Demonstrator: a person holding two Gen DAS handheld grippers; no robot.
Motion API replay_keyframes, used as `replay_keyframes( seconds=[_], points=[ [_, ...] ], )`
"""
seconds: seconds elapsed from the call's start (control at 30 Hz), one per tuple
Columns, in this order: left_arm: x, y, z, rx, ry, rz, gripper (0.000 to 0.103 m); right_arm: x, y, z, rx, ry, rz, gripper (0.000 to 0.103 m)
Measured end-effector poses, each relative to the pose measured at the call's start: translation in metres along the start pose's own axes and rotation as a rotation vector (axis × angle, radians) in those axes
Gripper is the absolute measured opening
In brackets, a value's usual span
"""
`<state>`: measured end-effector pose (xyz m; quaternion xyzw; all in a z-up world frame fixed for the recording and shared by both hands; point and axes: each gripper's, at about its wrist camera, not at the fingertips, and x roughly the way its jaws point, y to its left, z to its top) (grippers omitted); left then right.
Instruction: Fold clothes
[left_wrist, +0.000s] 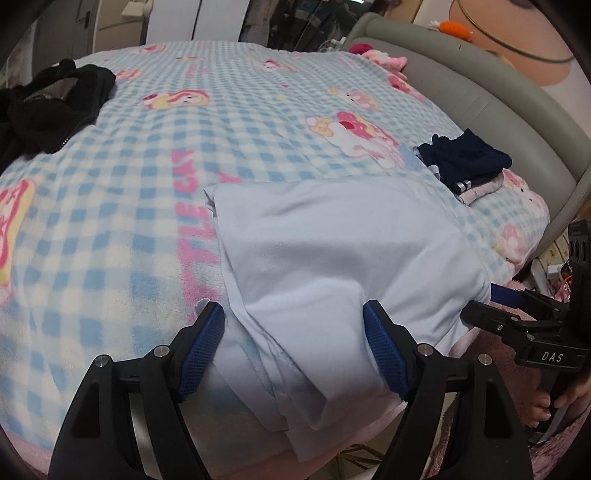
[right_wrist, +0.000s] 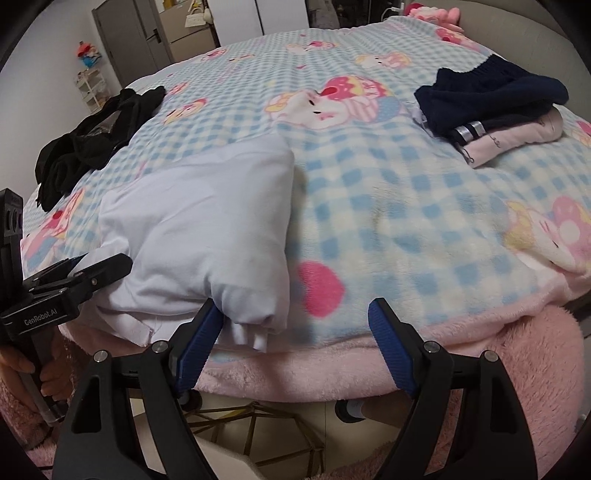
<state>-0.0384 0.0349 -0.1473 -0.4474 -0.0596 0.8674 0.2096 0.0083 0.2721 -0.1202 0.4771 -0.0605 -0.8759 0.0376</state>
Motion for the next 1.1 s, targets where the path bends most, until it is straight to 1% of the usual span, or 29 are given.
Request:
replay_keyframes(
  seconds=[0.07, 0.1, 0.13, 0.17, 0.2, 0.27, 0.37, 0.43, 0.47, 0.5, 0.53, 0.6, 0.67, 0.73, 0.77, 0.87, 0.93, 1.0, 1.07, 1.1],
  points=[
    [0.002, 0.004, 0.002, -0.012, 0.003, -0.014, 0.080, -0.002, -0.003, 0.000, 0.009, 0.004, 0.001, 0.082],
    [0.002, 0.005, 0.002, -0.017, 0.004, -0.021, 0.080, -0.002, -0.004, 0.000, 0.025, 0.025, 0.012, 0.082],
    [0.000, 0.006, 0.002, -0.019, -0.001, -0.030, 0.080, -0.004, -0.006, 0.002, 0.043, 0.056, 0.034, 0.080],
    [-0.005, 0.008, 0.002, -0.024, -0.016, -0.039, 0.079, -0.010, -0.004, 0.005, 0.051, 0.068, 0.060, 0.078],
    [-0.010, 0.008, 0.003, -0.029, -0.036, -0.048, 0.079, -0.020, -0.003, 0.007, 0.042, 0.048, 0.067, 0.078],
    [-0.022, 0.008, 0.011, -0.035, -0.096, -0.066, 0.079, -0.038, 0.000, 0.017, 0.007, -0.024, 0.061, 0.078],
    [-0.036, 0.003, 0.035, -0.028, -0.183, -0.073, 0.079, -0.056, 0.004, 0.041, -0.036, -0.140, 0.032, 0.082],
    [-0.044, -0.003, 0.053, 0.002, -0.232, -0.054, 0.079, -0.045, 0.003, 0.060, -0.030, -0.137, 0.018, 0.082],
    [-0.044, -0.005, 0.061, 0.017, -0.242, -0.046, 0.079, -0.037, 0.004, 0.070, -0.025, -0.134, 0.014, 0.082],
    [-0.045, -0.007, 0.070, 0.031, -0.251, -0.040, 0.079, -0.029, 0.005, 0.078, -0.023, -0.133, 0.028, 0.082],
    [-0.040, -0.006, 0.077, 0.031, -0.228, -0.068, 0.079, -0.021, 0.007, 0.085, -0.019, -0.126, 0.037, 0.082],
    [-0.020, -0.007, 0.080, 0.026, -0.181, -0.112, 0.079, -0.001, 0.012, 0.098, -0.014, -0.108, 0.055, 0.082],
    [-0.001, -0.008, 0.082, 0.020, -0.133, -0.153, 0.079, 0.017, 0.016, 0.102, -0.016, -0.080, 0.074, 0.081],
    [0.020, -0.010, 0.075, 0.029, -0.083, -0.115, 0.079, 0.034, 0.022, 0.102, -0.025, -0.047, 0.073, 0.080],
    [0.029, -0.008, 0.071, 0.020, -0.064, -0.108, 0.079, 0.039, 0.025, 0.100, -0.028, -0.038, 0.069, 0.079],
    [0.039, 0.000, 0.063, -0.009, -0.048, -0.112, 0.079, 0.050, 0.030, 0.092, -0.032, -0.039, 0.044, 0.079],
    [0.042, 0.003, 0.062, -0.013, -0.042, -0.101, 0.075, 0.060, 0.024, 0.088, -0.006, -0.025, 0.047, 0.080],
    [0.042, 0.006, 0.060, -0.023, -0.044, -0.081, 0.064, 0.065, 0.012, 0.086, 0.044, -0.020, 0.068, 0.081],
    [0.039, 0.014, 0.058, -0.050, -0.055, -0.072, 0.062, 0.065, 0.002, 0.084, 0.084, -0.029, 0.081, 0.082],
    [0.038, 0.020, 0.058, -0.070, -0.058, -0.041, 0.062, 0.065, 0.000, 0.082, 0.085, -0.032, 0.080, 0.082]
  ],
)
